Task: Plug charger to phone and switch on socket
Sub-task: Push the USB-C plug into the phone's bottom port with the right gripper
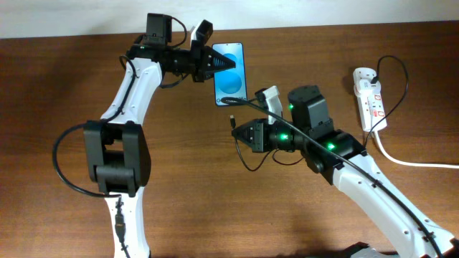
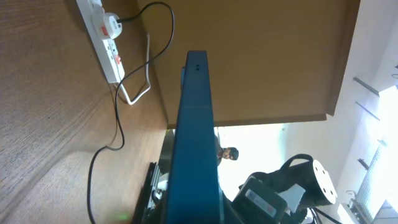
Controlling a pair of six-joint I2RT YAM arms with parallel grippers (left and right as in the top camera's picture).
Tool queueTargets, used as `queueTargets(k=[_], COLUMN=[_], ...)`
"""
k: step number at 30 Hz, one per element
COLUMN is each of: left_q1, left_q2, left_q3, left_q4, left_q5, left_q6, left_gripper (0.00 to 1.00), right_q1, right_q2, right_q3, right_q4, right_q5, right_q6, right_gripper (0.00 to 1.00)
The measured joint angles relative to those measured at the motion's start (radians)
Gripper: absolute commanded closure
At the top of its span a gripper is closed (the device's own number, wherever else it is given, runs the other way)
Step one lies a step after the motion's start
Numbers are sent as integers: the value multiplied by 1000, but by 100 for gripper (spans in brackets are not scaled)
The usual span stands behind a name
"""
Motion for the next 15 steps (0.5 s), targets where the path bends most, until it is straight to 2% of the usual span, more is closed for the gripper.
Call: queueTargets(k=[5, 15], left_q1=[-3, -3], left_q2=[0, 0], left_q3=[0, 0], left_q4=[0, 0], left_q5=[0, 0], left_q6=[-4, -71], left_gripper=[100, 100], right_q1=[9, 9], right_q2=[2, 3], right_q3=[-2, -2], right_q4=[63, 54], right_q5=[2, 55], right_q6=[47, 112], right_gripper=[96, 96])
